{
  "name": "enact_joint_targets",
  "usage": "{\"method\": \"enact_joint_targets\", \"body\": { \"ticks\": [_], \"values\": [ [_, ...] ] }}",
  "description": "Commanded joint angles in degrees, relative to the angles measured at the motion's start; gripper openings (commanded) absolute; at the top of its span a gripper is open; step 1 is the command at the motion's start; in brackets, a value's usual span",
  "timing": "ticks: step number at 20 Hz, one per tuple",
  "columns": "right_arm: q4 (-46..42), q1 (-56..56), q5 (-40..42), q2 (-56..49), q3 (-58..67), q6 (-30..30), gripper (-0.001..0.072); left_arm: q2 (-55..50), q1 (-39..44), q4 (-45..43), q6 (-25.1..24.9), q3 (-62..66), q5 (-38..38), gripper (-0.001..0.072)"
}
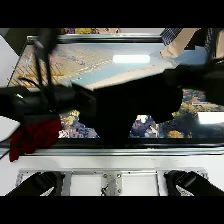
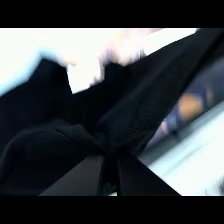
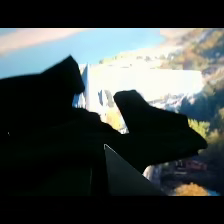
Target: Fold the clothes and pants, and hang the long-sleeved shirts on hangers.
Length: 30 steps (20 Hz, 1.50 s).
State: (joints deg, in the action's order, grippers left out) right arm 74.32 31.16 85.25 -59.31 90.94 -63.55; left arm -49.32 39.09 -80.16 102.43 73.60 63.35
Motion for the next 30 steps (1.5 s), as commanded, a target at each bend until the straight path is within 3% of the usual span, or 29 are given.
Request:
{"method": "enact_joint_targets", "body": {
  "ticks": [1, 6, 11, 17, 18, 19, 20, 23, 27, 30],
  "values": [
    [3.58, 3.39, -1.38, -0.9, -10.27, 1.62, 0.0034, 2.05, 3.48, 5.2, 1.6, -12.17, 2.14, 0.0027],
    [4.37, 4.17, -1.25, -2.95, -13.84, 2.32, 0.0034, -0.28, 5.11, 4.68, 1.57, -14.34, 2.62, 0.0026],
    [4.15, 5.9, 3.74, -0.83, -13.86, 2.45, 0.0034, 1.7, -0.07, 4.7, 1.57, -14.36, 2.71, 0.0026],
    [4.13, 12.02, 4.35, -0.35, -13.99, 7.08, 0.0034, -0.5, -0.66, 4.81, 1.53, -15.82, 4.87, 0.0027],
    [4.15, 12.59, 4.31, -0.42, -14.05, 7.19, 0.0034, -1.4, -0.35, 4.85, 1.53, -16.65, 4.04, 0.0085],
    [4.17, 12.94, 4.33, -0.5, -14.23, 7.93, 0.0034, -2.1, -0.28, 4.87, 1.53, -17.2, 2.91, 0.0375],
    [4.22, 12.94, 4.35, -0.68, -14.25, 7.93, 0.0034, -2.82, -0.55, 4.72, 1.53, -17.2, 1.73, 0.0618],
    [4.2, 12.94, 4.33, -0.76, -14.25, 7.96, 0.0034, -4.42, -5.14, 4.72, 0.48, -13.94, 0.94, 0.0625],
    [4.2, 12.94, 4.33, -0.83, -14.23, 7.93, 0.0034, -5.51, -17.35, 5.53, -2.16, -8.22, 1.03, 0.0625],
    [4.2, 12.94, 4.33, -1.01, -14.25, 7.96, 0.0034, -5.51, -24.85, 11.85, -8.66, -6.23, 2.38, 0.0624]
  ]
}}
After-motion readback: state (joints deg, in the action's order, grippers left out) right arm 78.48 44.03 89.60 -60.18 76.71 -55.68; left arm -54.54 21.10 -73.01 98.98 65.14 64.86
